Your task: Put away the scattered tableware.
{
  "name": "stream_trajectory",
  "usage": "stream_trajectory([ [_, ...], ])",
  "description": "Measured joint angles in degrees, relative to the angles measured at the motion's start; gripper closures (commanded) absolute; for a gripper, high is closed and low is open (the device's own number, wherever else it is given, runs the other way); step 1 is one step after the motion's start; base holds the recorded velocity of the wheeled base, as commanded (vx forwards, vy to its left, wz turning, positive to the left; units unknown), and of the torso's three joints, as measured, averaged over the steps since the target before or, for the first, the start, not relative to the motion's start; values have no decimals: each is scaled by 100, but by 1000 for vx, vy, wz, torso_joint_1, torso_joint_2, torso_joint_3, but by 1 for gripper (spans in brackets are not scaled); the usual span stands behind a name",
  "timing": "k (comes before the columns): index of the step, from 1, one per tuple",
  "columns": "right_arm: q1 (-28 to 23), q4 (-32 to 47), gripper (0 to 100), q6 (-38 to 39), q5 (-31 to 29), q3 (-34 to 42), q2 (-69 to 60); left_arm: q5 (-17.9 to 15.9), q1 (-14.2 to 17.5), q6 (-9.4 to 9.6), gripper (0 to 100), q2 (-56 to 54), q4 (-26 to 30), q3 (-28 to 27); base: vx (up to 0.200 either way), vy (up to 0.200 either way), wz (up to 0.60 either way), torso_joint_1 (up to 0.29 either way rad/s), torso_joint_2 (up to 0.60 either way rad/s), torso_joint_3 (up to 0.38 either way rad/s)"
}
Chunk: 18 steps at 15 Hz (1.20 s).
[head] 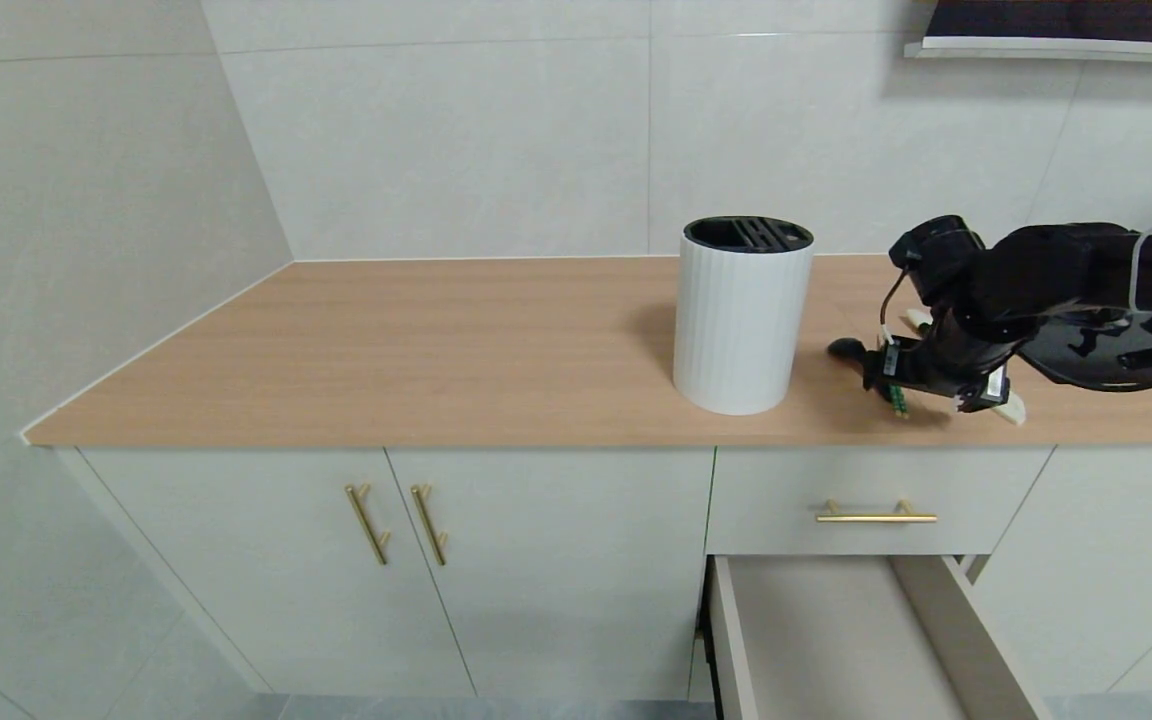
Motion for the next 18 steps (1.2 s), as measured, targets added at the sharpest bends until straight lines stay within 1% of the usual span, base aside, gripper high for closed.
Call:
stream_trajectory([
  [7,0,7,0,2,2,-83,160,0,0,0,0,0,0,0,0,0,0,0,0,0],
  [8,2,7,100,0,0,-94,182,0,0,0,0,0,0,0,0,0,0,0,0,0],
  [18,-6,13,100,10,2,-141,240,0,0,0,0,0,2,0,0,0,0,0,0,0],
])
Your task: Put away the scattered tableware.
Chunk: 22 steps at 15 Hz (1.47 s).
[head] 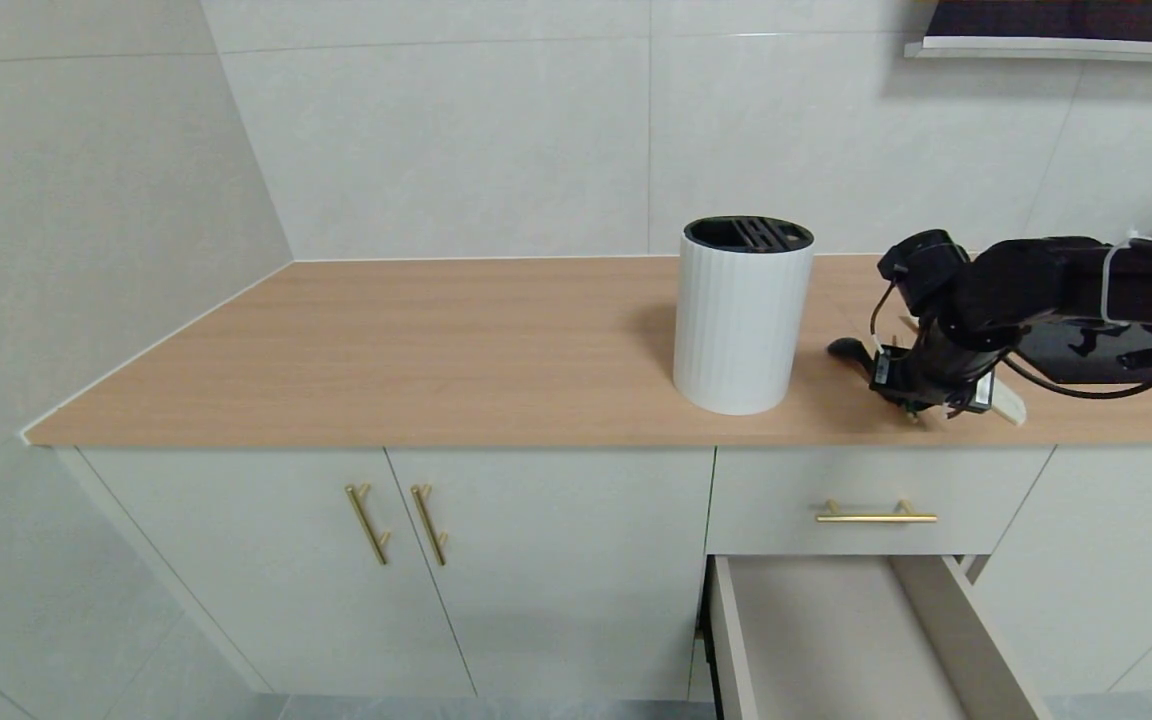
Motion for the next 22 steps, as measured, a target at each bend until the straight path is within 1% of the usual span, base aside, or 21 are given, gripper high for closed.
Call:
stream_trajectory([
  [3,-6,110,100,17,1,32,-188,0,0,-1,0,0,0,0,0,0,0,0,0,0],
  [6,0,813,100,39,135,163,-764,0,0,-11,0,0,0,0,0,0,0,0,0,0],
  [8,41,1165,100,20,449,417,-1219,0,0,-11,0,0,0,0,0,0,0,0,0,0],
  [10,105,1352,100,-177,920,937,-1966,0,0,-11,0,0,0,0,0,0,0,0,0,0],
  [12,176,1473,100,-550,1353,1858,-2911,0,0,-11,0,0,0,0,0,0,0,0,0,0],
  [14,378,1524,100,-802,1602,2677,-3711,0,0,-11,0,0,0,0,0,0,0,0,0,0],
  [16,855,1519,100,-870,1653,3302,-4347,0,0,-11,0,0,0,0,0,0,0,0,0,0],
  [18,1265,1456,100,-889,1662,3741,-4720,0,0,-12,0,0,-5,0,0,0,0,-23,57,43],
  [20,1508,1425,100,-900,1659,4008,-4860,-2,0,-11,0,0,-5,-2,0,0,0,-129,339,212],
  [22,1607,1360,100,-900,1657,4116,-4891,0,0,-11,0,0,0,0,0,0,0,-168,449,283],
])
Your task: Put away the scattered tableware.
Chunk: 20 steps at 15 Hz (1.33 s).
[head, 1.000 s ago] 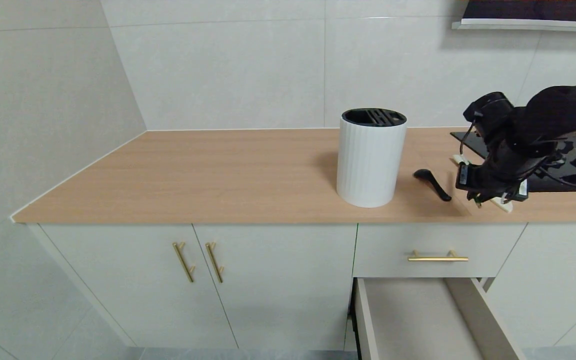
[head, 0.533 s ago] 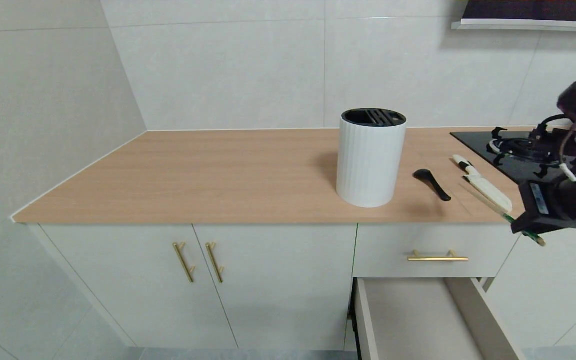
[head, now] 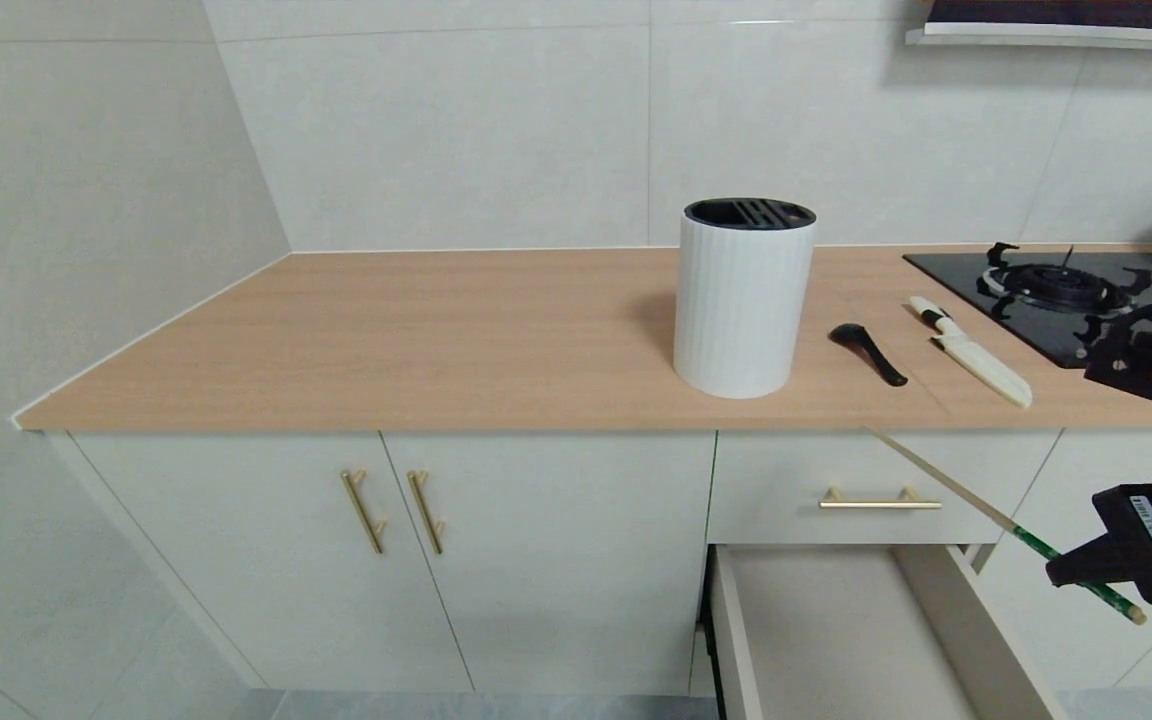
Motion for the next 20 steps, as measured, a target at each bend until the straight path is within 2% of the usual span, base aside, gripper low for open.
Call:
stream_trajectory([
  [9,37,-11,100,-9,-13,135,160,0,0,0,0,0,-5,0,0,0,0,-148,471,322],
  [15,37,-252,100,-9,-63,150,404,-2,0,0,0,0,2,0,0,0,0,-65,439,368],
  [20,35,-380,100,-9,-101,161,640,0,0,0,0,0,0,-2,0,0,0,-5,85,77],
])
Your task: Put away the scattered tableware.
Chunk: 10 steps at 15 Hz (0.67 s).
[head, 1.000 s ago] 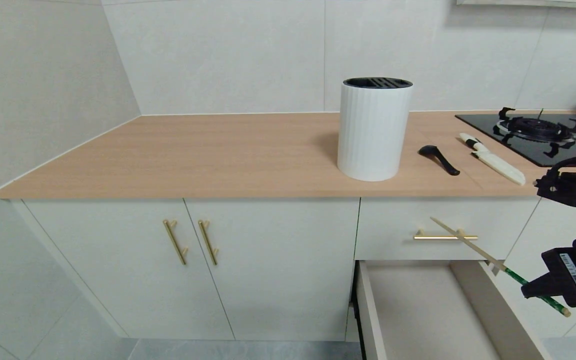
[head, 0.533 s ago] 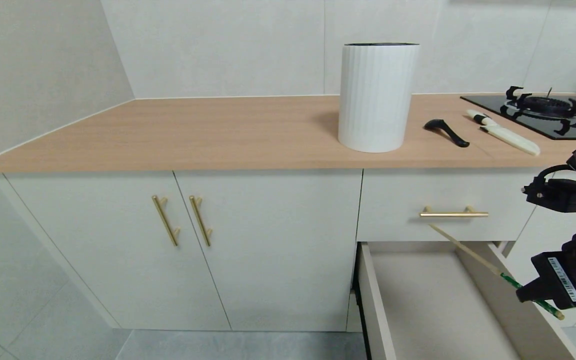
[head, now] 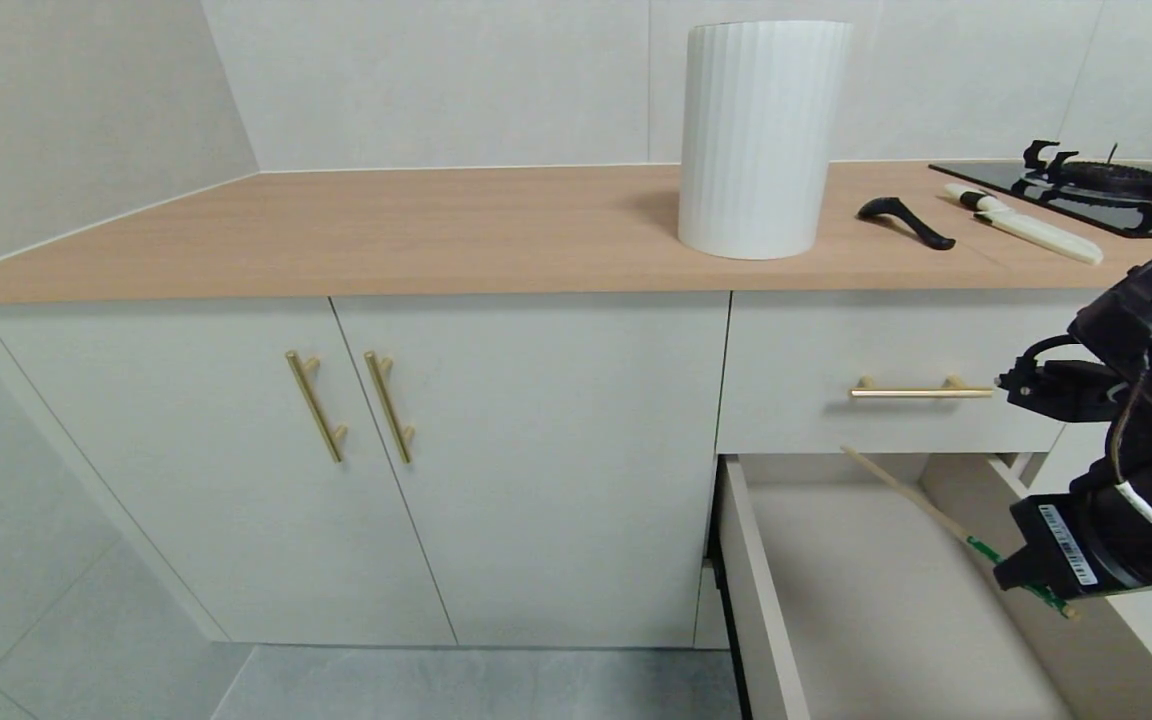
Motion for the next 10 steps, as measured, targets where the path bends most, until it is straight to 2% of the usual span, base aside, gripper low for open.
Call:
stream_trajectory([
  [7,-10,-224,100,24,-99,-9,945,0,0,0,0,0,-2,2,0,0,0,0,0,0],
  [10,-84,-870,100,44,-283,20,1864,0,0,0,0,0,-2,2,0,0,0,0,0,0],
])
